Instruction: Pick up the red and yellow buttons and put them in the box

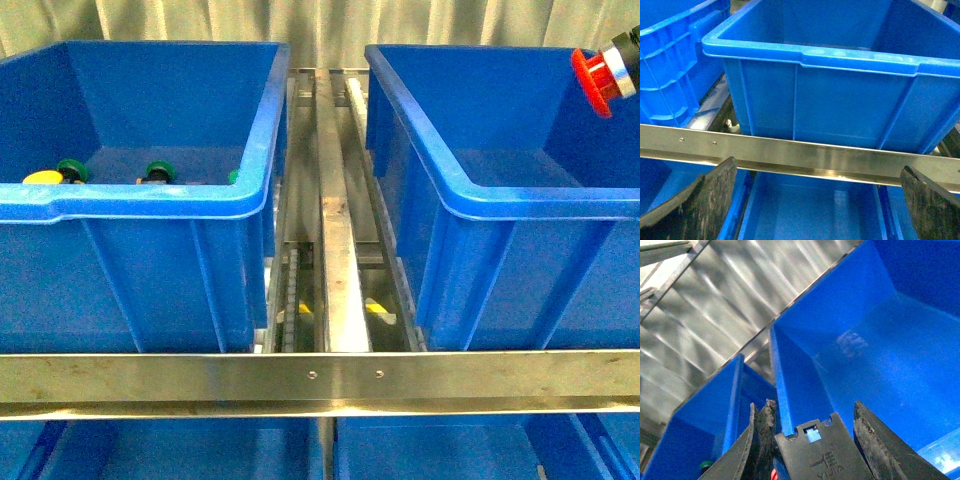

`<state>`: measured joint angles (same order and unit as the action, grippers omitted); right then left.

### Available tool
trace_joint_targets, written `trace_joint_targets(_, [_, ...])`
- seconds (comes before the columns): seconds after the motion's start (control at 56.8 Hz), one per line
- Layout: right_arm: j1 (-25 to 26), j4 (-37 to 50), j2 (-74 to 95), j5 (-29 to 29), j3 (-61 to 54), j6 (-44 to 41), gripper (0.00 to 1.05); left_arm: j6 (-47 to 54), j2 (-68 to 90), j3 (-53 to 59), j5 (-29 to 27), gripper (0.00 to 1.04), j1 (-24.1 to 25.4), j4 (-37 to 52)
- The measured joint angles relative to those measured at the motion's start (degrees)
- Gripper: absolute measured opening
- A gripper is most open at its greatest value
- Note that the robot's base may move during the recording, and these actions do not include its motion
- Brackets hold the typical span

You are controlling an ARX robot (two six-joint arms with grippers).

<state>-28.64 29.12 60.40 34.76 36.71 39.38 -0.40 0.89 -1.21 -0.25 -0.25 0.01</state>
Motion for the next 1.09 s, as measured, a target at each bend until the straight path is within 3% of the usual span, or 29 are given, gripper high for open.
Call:
trace_joint_targets(0.599, [3.6,0.1,-1.0,1.5,-2.1,1.0,0.37,0.1,0.0,0.0,0.3,0.97,0.1,0.0])
trace_joint_targets(0.722, [5.3,-0.1,-0.7,-1.0,-2.1,-0.2,0.37,0.1,0.0,0.0,0.3,0.97,0.1,0.0])
trace_joint_targets(0.863, [13.1,3.5,3.6,-5.8,1.2,-5.4,0.37,0.1,0.0,0.0,0.3,0.97,0.1,0.0])
trace_joint_targets(0.951, [22.5,6.7,10.9,-11.7,9.4,-11.1,0.37,0.1,0.0,0.0,0.3,0.97,0.1,0.0])
trace_joint_targets(1.092, [32.5,6.7,21.5,-15.7,22.1,-15.3,0.37,0.1,0.0,0.0,0.3,0.97,0.1,0.0])
